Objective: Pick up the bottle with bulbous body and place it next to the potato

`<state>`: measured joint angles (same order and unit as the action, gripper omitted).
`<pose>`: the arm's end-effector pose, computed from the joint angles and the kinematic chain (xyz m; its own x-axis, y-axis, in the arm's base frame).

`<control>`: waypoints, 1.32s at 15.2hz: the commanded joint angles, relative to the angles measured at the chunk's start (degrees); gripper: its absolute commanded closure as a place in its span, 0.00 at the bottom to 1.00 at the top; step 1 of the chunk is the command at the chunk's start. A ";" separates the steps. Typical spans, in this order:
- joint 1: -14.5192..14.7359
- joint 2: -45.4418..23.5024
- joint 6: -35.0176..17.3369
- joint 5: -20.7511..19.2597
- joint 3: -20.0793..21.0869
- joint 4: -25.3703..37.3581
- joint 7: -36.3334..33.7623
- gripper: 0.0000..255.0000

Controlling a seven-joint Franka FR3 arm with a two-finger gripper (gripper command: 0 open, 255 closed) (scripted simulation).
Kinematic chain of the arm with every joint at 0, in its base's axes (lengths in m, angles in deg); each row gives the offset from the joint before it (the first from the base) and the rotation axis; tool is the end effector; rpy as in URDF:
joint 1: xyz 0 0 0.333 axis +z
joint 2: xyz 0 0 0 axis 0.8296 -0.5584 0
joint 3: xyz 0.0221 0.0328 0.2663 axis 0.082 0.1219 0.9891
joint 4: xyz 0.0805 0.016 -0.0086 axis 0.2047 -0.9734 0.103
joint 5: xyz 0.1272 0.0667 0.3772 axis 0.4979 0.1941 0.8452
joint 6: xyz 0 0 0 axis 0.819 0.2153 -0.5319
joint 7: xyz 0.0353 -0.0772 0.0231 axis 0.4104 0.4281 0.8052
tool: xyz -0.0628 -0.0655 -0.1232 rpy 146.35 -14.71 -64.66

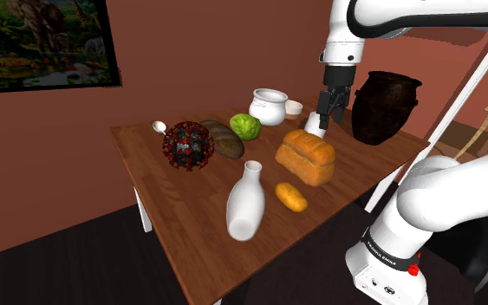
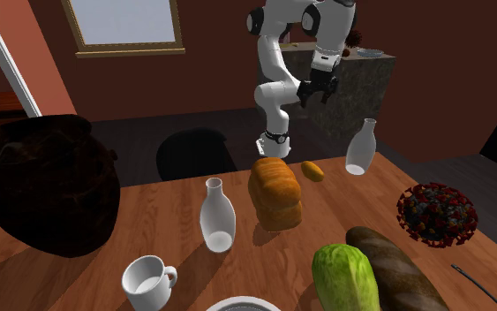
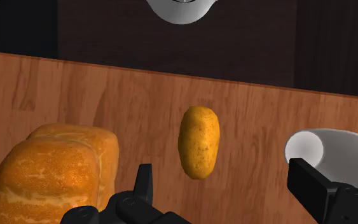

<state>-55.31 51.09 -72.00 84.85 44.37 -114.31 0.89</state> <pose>0.3382 0.0048 0.4508 0.9811 0.0431 -0.1887 0.0412 -0.9991 -0.0142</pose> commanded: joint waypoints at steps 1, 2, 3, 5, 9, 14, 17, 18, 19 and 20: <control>0.00 0.00 0.00 0.00 0.00 0.00 0.00 0.00; -0.53 -1.18 -0.80 -0.93 -1.05 0.44 1.15 0.00; -1.03 -2.42 -1.60 -1.82 -2.10 0.94 2.28 0.00; -1.99 -5.05 -3.19 -3.45 -4.14 2.14 4.51 0.00; -3.64 -10.87 -6.25 -6.07 -8.09 5.33 8.86 0.00; -5.24 -19.02 -9.64 -7.97 -12.74 10.77 14.25 0.00; -6.08 -24.31 -11.32 -8.27 -15.33 14.79 17.58 0.00; -6.34 -26.14 -11.80 -8.23 -16.17 16.26 18.71 0.00; -6.62 -28.01 -12.25 -8.11 -16.97 17.79 19.85 0.00; -6.91 -29.90 -12.65 -7.91 -17.75 19.39 21.01 0.00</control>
<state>-61.89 23.30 -83.93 76.83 27.55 -96.49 20.53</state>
